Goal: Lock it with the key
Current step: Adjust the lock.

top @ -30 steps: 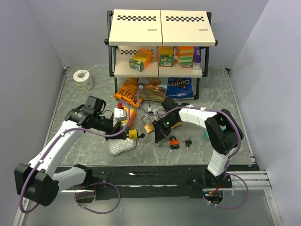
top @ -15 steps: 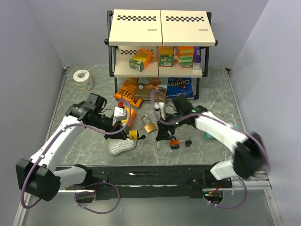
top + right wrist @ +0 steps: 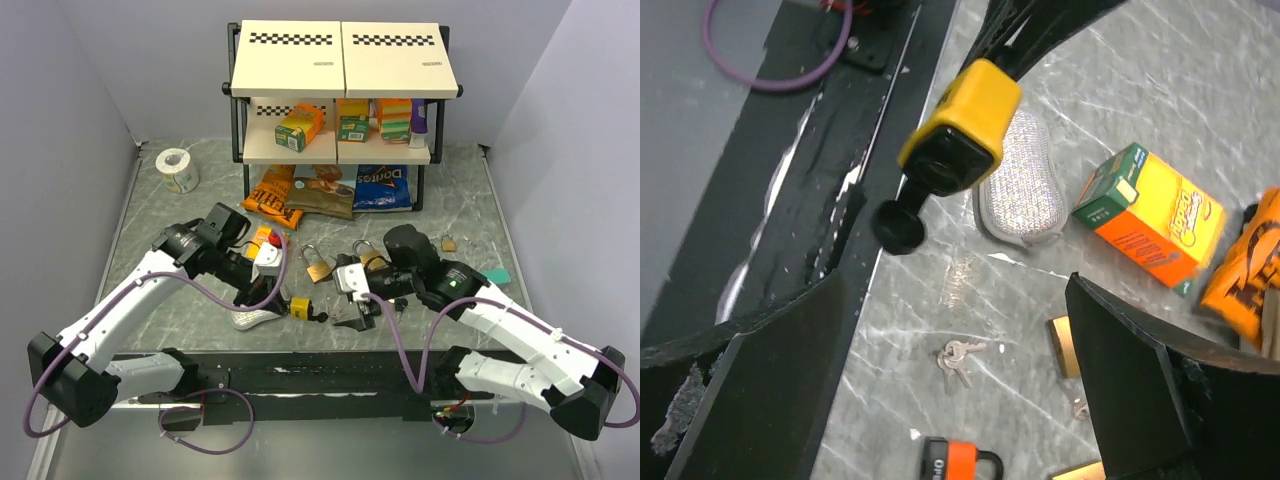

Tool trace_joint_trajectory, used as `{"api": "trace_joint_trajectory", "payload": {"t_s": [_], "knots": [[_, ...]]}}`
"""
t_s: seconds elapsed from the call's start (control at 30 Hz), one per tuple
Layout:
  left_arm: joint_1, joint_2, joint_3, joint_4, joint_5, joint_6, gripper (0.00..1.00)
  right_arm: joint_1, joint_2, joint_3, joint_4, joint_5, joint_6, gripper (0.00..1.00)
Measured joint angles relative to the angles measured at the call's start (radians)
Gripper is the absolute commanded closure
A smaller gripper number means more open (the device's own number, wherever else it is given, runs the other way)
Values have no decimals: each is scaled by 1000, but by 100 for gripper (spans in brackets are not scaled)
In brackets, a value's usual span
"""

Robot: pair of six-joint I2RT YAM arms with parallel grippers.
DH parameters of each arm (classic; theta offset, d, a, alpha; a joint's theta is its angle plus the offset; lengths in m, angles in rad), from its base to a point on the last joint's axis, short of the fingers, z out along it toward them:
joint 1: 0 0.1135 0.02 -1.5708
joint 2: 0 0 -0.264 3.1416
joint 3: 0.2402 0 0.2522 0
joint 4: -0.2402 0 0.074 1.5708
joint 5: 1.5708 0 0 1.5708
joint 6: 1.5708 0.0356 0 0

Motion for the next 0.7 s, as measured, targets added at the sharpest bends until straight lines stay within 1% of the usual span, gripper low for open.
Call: {"api": "trace_joint_trajectory", "payload": {"t_s": [0.13,0.3,0.4,0.43,0.63,0.7], "knots": [[-49,2,13,1,13,-1,99,42,-25,-3,-3,35,-80,1],[-82,26,32,-4,21,-1,99,121,-54,-1,7,63,-154,4],[-90,43,40,-6,30,-1,99,146,-47,8,6,67,-159,10],[-92,45,40,-5,32,-2,99,151,-43,11,6,67,-159,15],[-103,45,40,2,35,-9,99,168,-32,14,6,72,-170,21],[-109,45,40,2,35,-8,99,170,-30,14,2,71,-184,22]]}}
